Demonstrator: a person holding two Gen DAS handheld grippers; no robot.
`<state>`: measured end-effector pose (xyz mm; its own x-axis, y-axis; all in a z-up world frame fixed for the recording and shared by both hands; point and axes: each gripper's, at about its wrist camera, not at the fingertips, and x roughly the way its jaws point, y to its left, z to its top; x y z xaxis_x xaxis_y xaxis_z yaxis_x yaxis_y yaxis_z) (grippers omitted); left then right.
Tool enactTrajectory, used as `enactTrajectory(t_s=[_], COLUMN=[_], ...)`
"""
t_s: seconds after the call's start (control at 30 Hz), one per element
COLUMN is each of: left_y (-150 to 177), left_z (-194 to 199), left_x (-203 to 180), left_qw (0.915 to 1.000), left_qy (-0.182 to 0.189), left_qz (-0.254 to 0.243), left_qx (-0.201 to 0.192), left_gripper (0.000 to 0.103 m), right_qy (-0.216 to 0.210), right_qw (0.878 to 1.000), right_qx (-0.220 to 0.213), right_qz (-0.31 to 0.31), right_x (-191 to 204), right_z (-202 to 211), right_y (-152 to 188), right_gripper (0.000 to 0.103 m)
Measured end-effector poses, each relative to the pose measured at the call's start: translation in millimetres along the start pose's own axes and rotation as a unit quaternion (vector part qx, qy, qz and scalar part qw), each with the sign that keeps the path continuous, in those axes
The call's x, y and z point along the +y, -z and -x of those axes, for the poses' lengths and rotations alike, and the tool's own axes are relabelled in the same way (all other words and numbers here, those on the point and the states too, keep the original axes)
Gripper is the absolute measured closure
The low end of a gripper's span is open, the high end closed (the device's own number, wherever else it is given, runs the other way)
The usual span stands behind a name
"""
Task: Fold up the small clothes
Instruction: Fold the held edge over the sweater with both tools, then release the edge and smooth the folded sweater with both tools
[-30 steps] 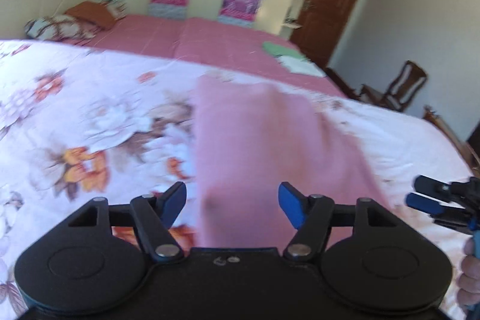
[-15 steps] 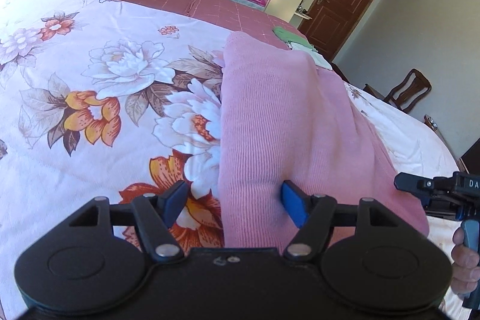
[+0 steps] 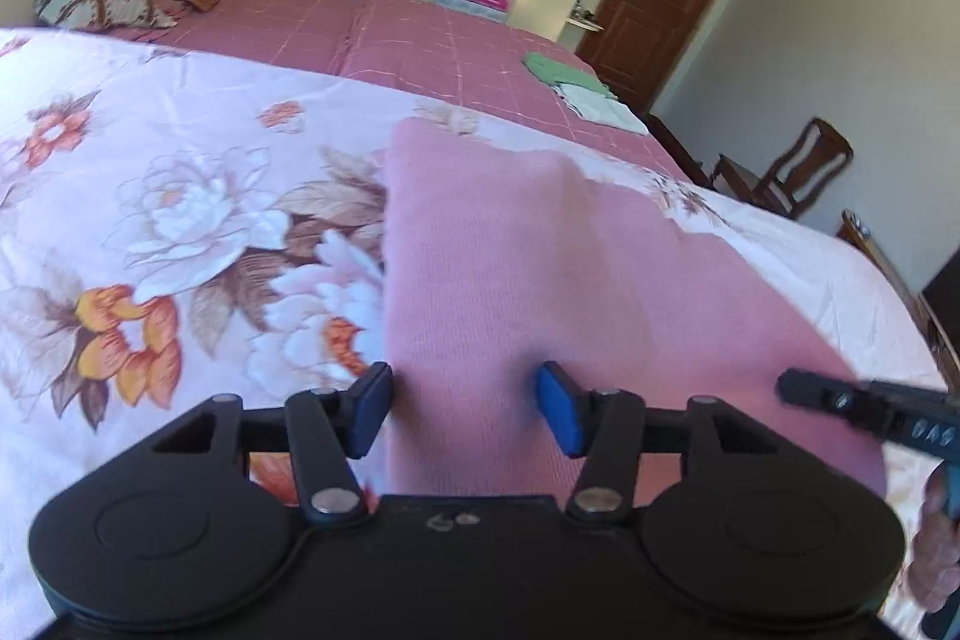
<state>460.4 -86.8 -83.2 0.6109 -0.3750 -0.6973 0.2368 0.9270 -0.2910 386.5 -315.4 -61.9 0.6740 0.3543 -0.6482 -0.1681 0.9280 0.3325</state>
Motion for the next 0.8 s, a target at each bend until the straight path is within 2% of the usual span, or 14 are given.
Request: enactTrajectory(t_s=[0.1, 0.23, 0.3, 0.4, 0.43, 0.5, 0.53, 0.63, 0.8], left_y=[3, 5, 2, -7, -10, -17, -20, -23, -17], left_z=[-12, -16, -12, 1, 2, -4, -8, -22, -33], left_x=[-16, -16, -11, 1, 7, 18, 22, 33, 37], left_qw=[0.999, 0.9989, 0.9992, 0.9998, 0.9996, 0.9998, 0.9998, 0.9994, 0.9992], left_qy=[-0.021, -0.015, -0.005, 0.015, 0.022, 0.014, 0.009, 0.014, 0.014], left_qz=[-0.034, -0.032, -0.03, -0.014, -0.003, 0.012, 0.016, 0.032, 0.037], left_qx=[0.023, 0.031, 0.027, -0.008, -0.014, -0.012, -0.008, 0.005, 0.011], left_gripper=[0.037, 0.034, 0.036, 0.038, 0.037, 0.039, 0.039, 0.035, 0.03], right_qy=[0.005, 0.006, 0.0, -0.016, -0.018, -0.029, -0.031, -0.024, -0.005], right_qw=[1.0, 0.997, 0.996, 0.996, 0.996, 0.995, 0.993, 0.991, 0.993], right_qx=[-0.013, 0.041, 0.03, 0.017, 0.007, -0.026, -0.031, -0.016, 0.003], right_qz=[-0.008, -0.068, -0.081, -0.09, -0.09, -0.097, -0.106, -0.13, -0.118], right_x=[-15, -45, -47, -51, -52, -60, -65, -77, -79], right_z=[16, -6, -1, 8, 11, 16, 13, -9, -30], right_y=[2, 26, 33, 27, 24, 13, 8, -11, -18], right_gripper=[0.094, 0.094, 0.094, 0.094, 0.09, 0.079, 0.078, 0.078, 0.078])
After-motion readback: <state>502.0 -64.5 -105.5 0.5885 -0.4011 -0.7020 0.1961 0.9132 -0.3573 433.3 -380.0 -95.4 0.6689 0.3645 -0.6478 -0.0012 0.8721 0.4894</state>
